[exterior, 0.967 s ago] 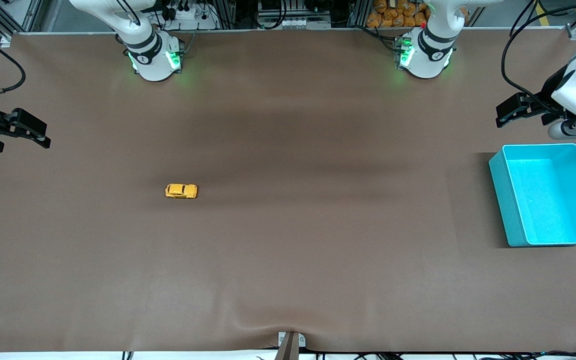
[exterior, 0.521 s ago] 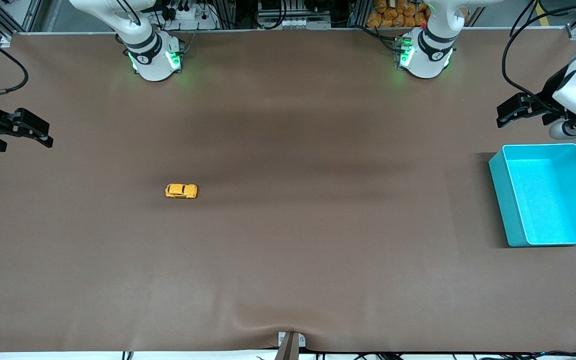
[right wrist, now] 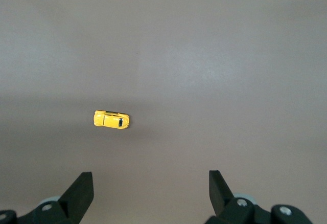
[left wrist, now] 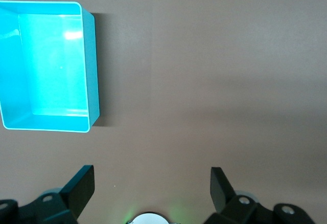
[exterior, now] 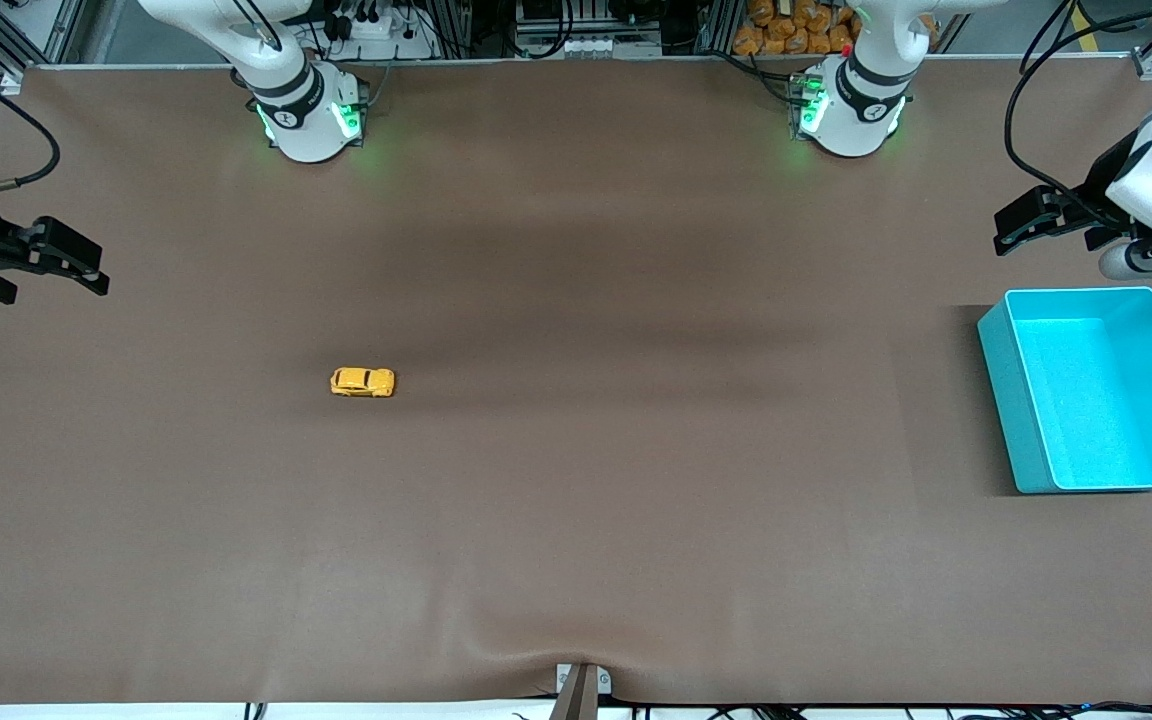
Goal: Wind and store yellow beetle car
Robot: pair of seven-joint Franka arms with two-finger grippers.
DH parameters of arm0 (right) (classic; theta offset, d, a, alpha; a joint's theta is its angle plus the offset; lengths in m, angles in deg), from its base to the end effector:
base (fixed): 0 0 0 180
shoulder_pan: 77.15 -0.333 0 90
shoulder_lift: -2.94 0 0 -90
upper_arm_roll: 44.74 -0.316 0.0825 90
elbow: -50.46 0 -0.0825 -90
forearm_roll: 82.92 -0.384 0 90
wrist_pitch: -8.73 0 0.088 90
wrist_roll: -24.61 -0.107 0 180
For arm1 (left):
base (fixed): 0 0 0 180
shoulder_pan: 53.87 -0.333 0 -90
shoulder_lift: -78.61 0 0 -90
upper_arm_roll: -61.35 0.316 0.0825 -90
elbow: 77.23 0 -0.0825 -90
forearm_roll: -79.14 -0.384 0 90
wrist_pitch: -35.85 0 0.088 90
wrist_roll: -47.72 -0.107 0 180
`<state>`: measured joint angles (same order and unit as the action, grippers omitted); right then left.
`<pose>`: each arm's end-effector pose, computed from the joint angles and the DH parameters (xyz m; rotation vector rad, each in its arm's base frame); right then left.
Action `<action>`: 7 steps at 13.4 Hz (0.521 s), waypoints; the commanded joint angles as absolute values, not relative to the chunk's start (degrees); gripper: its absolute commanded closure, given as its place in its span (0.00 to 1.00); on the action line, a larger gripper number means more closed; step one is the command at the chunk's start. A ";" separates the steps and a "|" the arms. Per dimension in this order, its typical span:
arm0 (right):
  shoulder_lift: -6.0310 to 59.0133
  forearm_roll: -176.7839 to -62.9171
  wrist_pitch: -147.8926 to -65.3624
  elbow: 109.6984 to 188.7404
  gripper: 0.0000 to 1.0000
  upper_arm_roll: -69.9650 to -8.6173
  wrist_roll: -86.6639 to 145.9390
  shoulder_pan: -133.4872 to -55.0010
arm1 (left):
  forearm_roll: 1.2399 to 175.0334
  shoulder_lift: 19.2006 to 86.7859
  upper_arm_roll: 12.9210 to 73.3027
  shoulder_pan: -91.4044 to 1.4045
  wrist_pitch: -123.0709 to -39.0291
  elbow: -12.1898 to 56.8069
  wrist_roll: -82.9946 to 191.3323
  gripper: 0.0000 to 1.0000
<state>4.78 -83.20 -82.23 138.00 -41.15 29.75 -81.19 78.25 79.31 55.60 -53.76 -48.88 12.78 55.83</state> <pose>0.5666 0.0056 0.6283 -3.1358 -0.1532 -0.0435 0.5381 -0.0538 0.6234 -3.1123 -0.0625 0.1205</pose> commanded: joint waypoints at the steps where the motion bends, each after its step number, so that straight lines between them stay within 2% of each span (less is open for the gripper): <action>1: 4.70 -83.79 -82.15 138.35 0.00 -40.79 28.91 -82.42 | 78.71 79.49 55.46 -54.05 -47.91 12.33 56.68 0.00; 7: 4.61 -83.53 -82.32 138.26 0.00 -40.70 28.91 -82.59 | 78.71 79.58 55.46 -54.05 -47.91 12.33 56.68 0.00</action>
<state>4.87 -83.20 -81.94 138.19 -41.05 29.70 -82.03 78.25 79.31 55.60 -53.76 -48.88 12.78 55.83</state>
